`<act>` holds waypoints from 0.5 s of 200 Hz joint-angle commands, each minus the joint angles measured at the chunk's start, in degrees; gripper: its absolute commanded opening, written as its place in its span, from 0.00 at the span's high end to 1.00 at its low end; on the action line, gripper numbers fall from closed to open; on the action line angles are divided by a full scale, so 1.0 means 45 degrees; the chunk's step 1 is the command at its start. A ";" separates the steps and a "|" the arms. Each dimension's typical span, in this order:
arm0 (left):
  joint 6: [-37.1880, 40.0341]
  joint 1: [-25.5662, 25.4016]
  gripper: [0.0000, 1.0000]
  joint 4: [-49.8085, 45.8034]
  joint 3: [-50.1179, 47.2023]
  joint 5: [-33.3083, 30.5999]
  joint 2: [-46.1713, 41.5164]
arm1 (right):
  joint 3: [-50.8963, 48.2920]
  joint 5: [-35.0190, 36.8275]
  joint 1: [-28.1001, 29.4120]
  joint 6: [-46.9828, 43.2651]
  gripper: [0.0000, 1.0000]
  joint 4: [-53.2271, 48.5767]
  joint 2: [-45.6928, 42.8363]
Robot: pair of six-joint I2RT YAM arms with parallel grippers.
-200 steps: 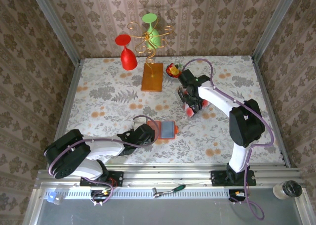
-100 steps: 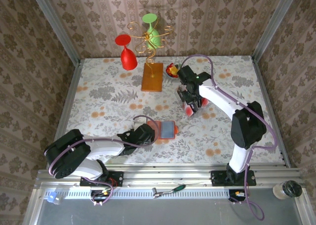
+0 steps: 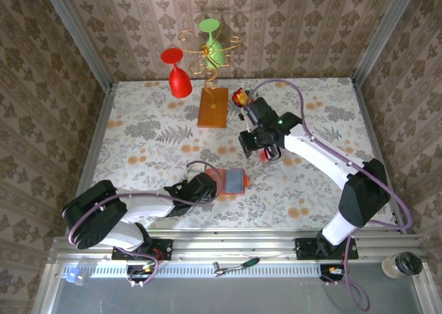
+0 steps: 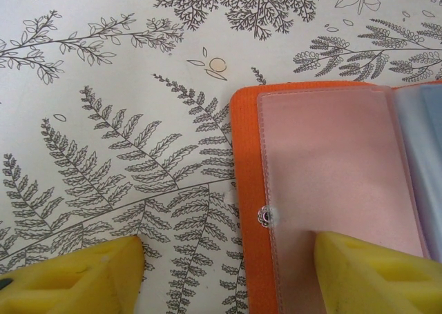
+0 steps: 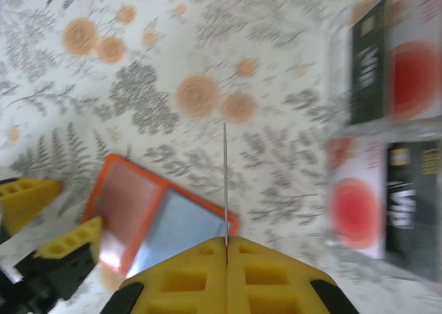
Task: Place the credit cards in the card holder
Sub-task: Pick up the credit card from the storage box, then press the card holder at the center of the table.
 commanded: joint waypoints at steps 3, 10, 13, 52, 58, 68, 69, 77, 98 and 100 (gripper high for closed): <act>-0.0347 -0.0095 0.32 -0.0784 0.0098 0.0320 -0.0011 | -0.0672 -0.2403 0.0385 0.1464 1.00 0.1761 0.0575; -0.0349 -0.0100 0.32 -0.0825 0.0100 0.0302 -0.0041 | -0.0710 -0.2574 0.0515 0.1492 1.00 0.1867 0.0780; -0.0335 -0.0091 0.32 -0.0830 0.0117 0.0299 -0.0036 | -0.0725 -0.2612 0.0583 0.1505 1.00 0.1907 0.0867; -0.0340 -0.0090 0.32 -0.0813 0.0114 0.0301 -0.0001 | -0.0592 -0.2910 0.1204 0.1045 1.00 0.1922 0.1885; -0.0346 -0.0090 0.32 -0.0819 0.0103 0.0302 0.0009 | -0.0534 -0.2939 0.1275 0.0866 1.00 0.1845 0.2020; -0.0321 -0.0100 0.32 -0.0827 0.0109 0.0290 -0.0006 | -0.0455 -0.2852 0.1360 0.0601 1.00 0.1626 0.2203; -0.0325 -0.0095 0.32 -0.0827 0.0114 0.0296 -0.0008 | -0.0439 -0.2847 0.1360 0.0566 1.00 0.1606 0.2219; -0.0327 -0.0090 0.32 -0.0841 0.0110 0.0296 -0.0030 | -0.0387 -0.2773 0.1382 0.0363 1.00 0.1430 0.2315; -0.0328 -0.0090 0.32 -0.0819 0.0114 0.0293 -0.0036 | -0.0403 -0.2498 0.1444 -0.0053 1.00 0.1152 0.2427; -0.0328 -0.0090 0.32 -0.0826 0.0128 0.0285 -0.0046 | -0.0413 -0.2469 0.1438 -0.0089 1.00 0.1141 0.2425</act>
